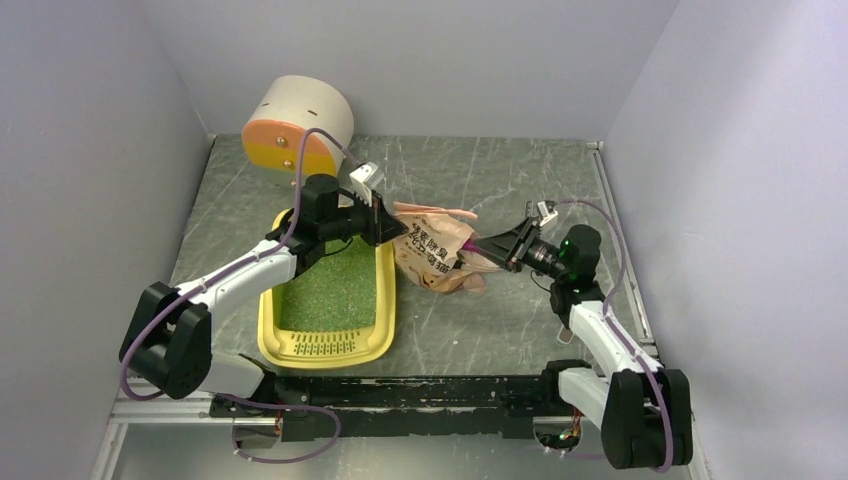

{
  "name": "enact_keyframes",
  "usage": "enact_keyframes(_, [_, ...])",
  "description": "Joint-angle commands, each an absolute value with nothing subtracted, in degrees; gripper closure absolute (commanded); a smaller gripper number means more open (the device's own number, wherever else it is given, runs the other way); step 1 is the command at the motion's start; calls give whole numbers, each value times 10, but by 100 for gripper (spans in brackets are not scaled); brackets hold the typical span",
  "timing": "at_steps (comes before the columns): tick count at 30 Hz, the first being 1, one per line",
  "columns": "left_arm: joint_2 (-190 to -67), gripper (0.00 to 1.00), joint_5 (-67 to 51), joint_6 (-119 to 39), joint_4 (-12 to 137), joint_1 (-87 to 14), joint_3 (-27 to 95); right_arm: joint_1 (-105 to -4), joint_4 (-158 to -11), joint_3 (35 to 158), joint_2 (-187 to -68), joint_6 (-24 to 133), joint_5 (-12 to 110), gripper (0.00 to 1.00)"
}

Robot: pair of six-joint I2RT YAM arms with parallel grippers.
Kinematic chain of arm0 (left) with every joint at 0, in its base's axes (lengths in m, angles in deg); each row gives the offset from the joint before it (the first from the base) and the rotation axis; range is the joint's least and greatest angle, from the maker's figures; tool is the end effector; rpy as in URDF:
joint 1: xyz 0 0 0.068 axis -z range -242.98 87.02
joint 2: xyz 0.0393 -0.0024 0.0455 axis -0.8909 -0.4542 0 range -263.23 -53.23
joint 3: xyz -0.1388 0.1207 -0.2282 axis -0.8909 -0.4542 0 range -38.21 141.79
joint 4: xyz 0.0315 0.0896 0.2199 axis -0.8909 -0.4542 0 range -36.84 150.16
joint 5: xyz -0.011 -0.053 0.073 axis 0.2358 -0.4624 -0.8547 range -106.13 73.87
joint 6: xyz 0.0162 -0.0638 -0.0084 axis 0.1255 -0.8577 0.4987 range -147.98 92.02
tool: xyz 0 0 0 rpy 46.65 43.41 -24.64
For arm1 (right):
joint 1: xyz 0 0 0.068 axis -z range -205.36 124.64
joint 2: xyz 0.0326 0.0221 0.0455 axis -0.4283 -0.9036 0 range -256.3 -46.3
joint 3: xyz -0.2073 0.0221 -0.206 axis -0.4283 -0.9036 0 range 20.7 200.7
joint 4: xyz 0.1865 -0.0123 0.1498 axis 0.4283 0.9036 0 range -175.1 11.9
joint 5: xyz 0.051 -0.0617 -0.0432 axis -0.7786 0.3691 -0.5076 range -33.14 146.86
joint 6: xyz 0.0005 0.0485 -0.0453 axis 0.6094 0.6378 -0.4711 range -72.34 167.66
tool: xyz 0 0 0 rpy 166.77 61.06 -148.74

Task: Fill the litter box with clean litter
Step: 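Scoop the cat litter from the cat litter bag.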

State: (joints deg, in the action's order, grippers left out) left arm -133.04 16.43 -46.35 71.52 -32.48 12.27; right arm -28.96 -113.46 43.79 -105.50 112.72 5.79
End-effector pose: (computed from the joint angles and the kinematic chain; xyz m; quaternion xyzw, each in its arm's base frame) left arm 0.2481 -0.1790 0.3012 0.2459 0.7548 -0.4399 0.4200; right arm 0.1915 0.0530 0.2618 0.1037 0.7292 0.6028 0.3070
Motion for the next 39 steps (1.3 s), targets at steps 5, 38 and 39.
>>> enact_keyframes(5, [-1312, 95, 142, -481, 741, -322, 121, -190, -1178, 411, -1018, 1161, -44, 100])
enact_keyframes(38, [-1322, 95, 111, -461, 717, -328, 151, -109, -1204, 348, -980, 1271, -35, 100])
enact_keyframes(39, [-1321, 95, 111, -460, 717, -330, 149, -118, -1232, 336, -979, 1300, -21, 100])
